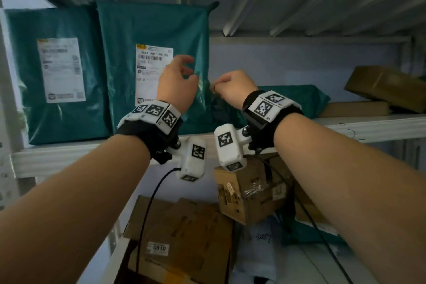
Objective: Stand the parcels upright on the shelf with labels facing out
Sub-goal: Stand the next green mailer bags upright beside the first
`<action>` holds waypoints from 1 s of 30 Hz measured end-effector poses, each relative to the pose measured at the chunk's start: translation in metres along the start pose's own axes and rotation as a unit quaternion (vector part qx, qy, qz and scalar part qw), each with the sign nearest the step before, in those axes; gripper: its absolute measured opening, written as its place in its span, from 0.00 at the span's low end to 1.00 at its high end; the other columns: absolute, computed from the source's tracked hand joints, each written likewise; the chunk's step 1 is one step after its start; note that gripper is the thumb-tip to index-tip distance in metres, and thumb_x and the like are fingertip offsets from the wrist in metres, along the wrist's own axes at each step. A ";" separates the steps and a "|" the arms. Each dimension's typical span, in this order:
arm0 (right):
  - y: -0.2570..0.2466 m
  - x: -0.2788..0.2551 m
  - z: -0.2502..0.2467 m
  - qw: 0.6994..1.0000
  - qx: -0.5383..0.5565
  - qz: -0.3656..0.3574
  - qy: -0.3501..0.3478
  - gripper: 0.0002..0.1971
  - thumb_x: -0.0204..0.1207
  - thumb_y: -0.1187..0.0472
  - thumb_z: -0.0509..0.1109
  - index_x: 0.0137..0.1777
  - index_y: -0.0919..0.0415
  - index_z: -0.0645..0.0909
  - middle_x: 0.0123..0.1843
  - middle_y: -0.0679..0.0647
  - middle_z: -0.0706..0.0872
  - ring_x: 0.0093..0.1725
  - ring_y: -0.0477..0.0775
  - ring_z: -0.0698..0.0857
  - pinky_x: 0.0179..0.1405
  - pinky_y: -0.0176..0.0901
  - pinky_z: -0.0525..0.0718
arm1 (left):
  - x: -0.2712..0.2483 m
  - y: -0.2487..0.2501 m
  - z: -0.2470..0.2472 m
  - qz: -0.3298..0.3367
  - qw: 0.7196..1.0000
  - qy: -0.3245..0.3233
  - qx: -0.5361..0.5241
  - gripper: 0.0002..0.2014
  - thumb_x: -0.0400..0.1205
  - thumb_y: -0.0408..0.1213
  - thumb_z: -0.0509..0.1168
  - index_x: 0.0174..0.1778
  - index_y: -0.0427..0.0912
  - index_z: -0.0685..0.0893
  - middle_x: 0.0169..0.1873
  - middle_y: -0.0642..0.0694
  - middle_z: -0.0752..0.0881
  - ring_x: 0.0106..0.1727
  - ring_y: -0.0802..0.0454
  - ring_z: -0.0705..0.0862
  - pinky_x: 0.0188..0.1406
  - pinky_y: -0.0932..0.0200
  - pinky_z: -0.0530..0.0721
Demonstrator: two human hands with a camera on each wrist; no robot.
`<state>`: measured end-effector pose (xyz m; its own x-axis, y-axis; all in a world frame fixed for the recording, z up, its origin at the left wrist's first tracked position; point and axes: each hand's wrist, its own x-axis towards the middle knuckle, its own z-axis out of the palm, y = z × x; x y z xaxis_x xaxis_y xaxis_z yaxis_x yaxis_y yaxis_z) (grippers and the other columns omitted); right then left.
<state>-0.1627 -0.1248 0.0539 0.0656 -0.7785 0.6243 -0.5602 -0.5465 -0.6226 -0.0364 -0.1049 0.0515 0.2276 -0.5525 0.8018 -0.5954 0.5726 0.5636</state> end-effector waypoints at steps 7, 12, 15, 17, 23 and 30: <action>0.040 0.019 -0.057 0.993 -0.050 0.070 0.075 0.16 0.75 0.58 0.65 0.27 0.63 0.74 0.32 0.60 0.80 0.41 0.61 0.78 0.43 0.45 0.77 | -0.003 0.035 0.048 0.069 0.989 -0.090 0.092 0.12 0.77 0.33 0.61 0.52 0.45 0.86 0.48 0.44 0.90 0.46 0.48 0.86 0.52 0.62 0.82; 0.090 0.042 -0.098 0.988 -0.069 0.135 0.029 0.07 0.76 0.52 0.62 0.43 0.56 0.72 0.52 0.54 0.74 0.49 0.52 0.71 0.48 0.40 0.72 | 0.005 0.054 0.086 0.049 0.939 -0.211 0.266 0.18 0.78 0.37 0.66 0.65 0.45 0.79 0.63 0.44 0.84 0.63 0.45 0.82 0.62 0.56 0.78; 0.124 0.051 -0.121 0.986 -0.036 0.161 -0.019 0.08 0.79 0.56 0.64 0.55 0.56 0.78 0.64 0.60 0.80 0.51 0.50 0.71 0.47 0.37 0.70 | 0.009 0.061 0.107 0.000 0.889 -0.278 0.364 0.30 0.74 0.42 0.72 0.72 0.47 0.72 0.67 0.42 0.80 0.64 0.42 0.81 0.60 0.53 0.80; 0.141 0.054 -0.134 0.986 -0.029 0.160 -0.029 0.21 0.79 0.57 0.65 0.71 0.63 0.76 0.74 0.61 0.77 0.57 0.54 0.77 0.43 0.37 0.71 | 0.012 0.065 0.114 -0.020 0.869 -0.283 0.405 0.35 0.72 0.41 0.74 0.75 0.46 0.69 0.66 0.40 0.80 0.62 0.40 0.81 0.51 0.55 0.79; 0.179 0.065 -0.162 0.985 -0.128 0.110 -0.037 0.21 0.80 0.66 0.63 0.73 0.62 0.73 0.75 0.65 0.75 0.72 0.65 0.76 0.67 0.46 0.74 | 0.006 0.062 0.126 -0.146 0.854 -0.230 0.444 0.28 0.73 0.40 0.75 0.64 0.35 0.72 0.51 0.37 0.85 0.54 0.39 0.87 0.55 0.48 0.87; 0.211 0.073 -0.177 0.983 -0.083 0.135 -0.089 0.23 0.85 0.59 0.54 0.77 0.68 0.68 0.78 0.64 0.72 0.76 0.61 0.72 0.64 0.40 0.74 | -0.003 0.048 0.134 -0.226 0.845 -0.230 0.427 0.15 0.82 0.40 0.65 0.31 0.40 0.73 0.45 0.39 0.85 0.49 0.43 0.88 0.52 0.50 0.89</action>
<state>-0.4219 -0.2424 0.0516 0.0315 -0.9382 0.3446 -0.7028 -0.2660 -0.6598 -0.1688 -0.1563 0.0494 0.3734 -0.8872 0.2710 -0.9116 -0.2968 0.2845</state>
